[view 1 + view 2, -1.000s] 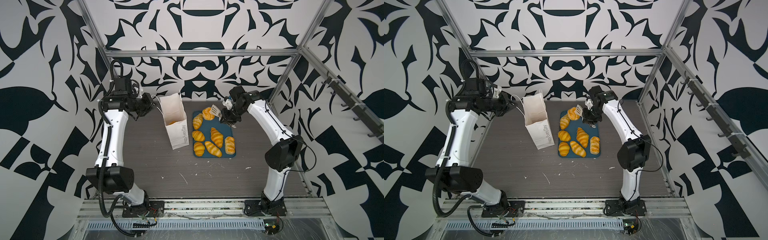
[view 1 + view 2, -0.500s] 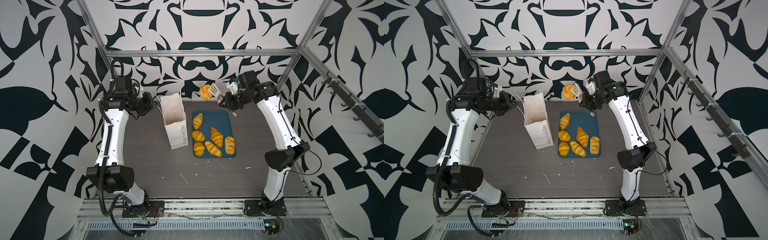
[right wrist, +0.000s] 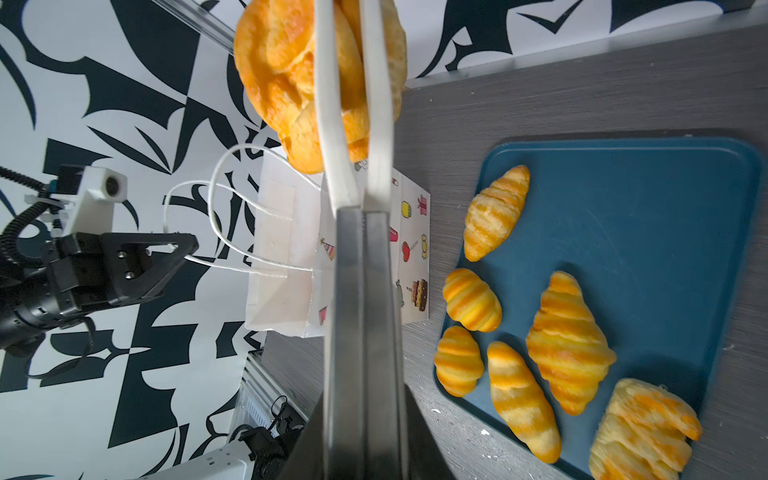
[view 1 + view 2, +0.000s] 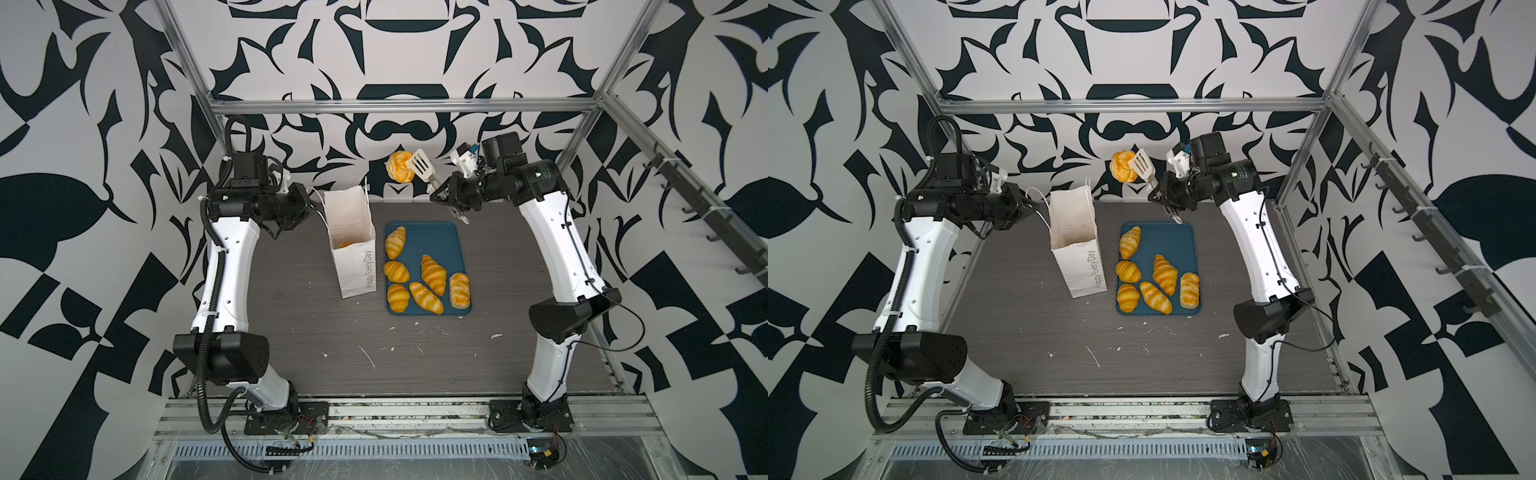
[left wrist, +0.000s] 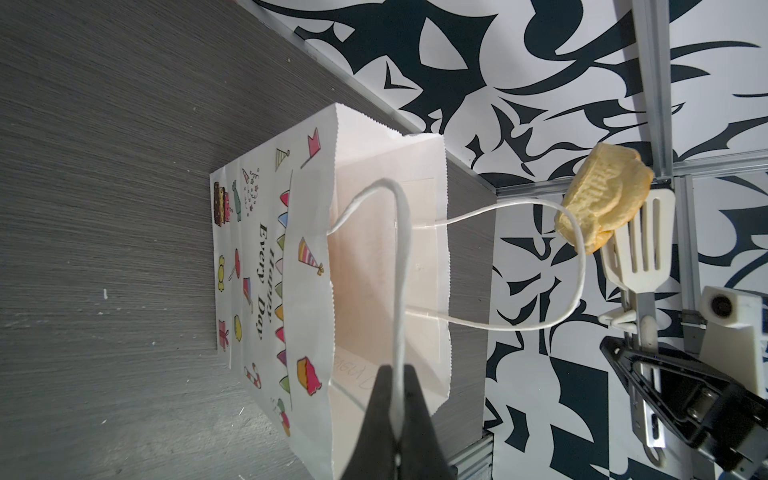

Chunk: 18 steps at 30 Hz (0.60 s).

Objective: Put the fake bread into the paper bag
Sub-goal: 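Carry the round bun in the tongs over the bag opening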

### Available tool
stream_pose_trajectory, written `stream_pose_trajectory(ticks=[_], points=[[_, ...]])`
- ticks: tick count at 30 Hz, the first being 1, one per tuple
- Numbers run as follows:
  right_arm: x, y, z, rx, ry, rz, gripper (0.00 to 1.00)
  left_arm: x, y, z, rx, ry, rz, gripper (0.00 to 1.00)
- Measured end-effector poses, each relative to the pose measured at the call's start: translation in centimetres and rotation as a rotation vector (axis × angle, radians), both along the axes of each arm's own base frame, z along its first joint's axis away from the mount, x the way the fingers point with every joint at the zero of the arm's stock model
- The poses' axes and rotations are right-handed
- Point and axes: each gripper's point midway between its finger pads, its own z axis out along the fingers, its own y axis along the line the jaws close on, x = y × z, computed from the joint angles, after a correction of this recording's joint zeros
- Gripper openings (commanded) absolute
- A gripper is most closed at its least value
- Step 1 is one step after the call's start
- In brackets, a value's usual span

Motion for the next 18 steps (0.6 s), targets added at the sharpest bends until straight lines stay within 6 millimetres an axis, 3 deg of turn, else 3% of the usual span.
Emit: stream_pose_trajectory(ticks=[18], points=[[-3.2,6.4,4.9,0.165,-0.121,0.179,0.26,-0.1,-0.3,0.0,-0.004,0.004,-0.004,0.00]])
